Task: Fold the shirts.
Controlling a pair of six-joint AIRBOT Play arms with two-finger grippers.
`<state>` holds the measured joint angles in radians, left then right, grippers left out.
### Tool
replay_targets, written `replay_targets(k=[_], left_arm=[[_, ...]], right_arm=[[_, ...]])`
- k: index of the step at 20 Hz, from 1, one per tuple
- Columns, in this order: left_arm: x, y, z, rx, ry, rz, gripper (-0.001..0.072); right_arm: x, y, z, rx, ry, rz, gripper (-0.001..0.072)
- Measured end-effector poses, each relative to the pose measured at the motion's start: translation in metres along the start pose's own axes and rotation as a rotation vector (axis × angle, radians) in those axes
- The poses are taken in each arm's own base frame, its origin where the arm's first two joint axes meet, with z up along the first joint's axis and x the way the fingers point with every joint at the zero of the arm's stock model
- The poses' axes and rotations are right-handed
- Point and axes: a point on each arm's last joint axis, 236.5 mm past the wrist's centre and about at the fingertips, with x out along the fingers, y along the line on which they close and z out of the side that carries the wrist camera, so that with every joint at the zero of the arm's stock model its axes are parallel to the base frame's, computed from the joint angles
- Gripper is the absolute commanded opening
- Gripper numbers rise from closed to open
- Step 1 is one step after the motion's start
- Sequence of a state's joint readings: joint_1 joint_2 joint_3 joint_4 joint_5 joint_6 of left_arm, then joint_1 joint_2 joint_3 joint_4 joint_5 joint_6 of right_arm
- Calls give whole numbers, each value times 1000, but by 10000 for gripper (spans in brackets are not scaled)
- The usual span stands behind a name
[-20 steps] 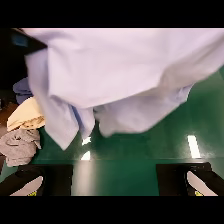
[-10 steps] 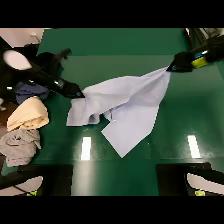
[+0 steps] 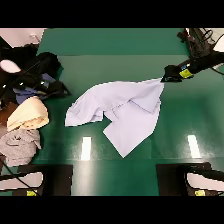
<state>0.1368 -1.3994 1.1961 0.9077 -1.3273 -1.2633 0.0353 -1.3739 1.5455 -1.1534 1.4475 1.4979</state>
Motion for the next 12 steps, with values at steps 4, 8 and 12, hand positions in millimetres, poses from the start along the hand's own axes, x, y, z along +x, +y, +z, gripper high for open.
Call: replay_targets(k=[4, 8, 12], left_arm=[[20, 31, -53, -94, 67, 0, 498], [44, 51, -83, -173, 80, 8, 497], [60, 48, -96, -182, 94, 2, 497]], right_arm=[[-11, 0, 5, 0, -47, -5, 16], [-15, 1, 6, -2, -61, -6, 16], [-16, 1, 6, -2, -63, -6, 16]])
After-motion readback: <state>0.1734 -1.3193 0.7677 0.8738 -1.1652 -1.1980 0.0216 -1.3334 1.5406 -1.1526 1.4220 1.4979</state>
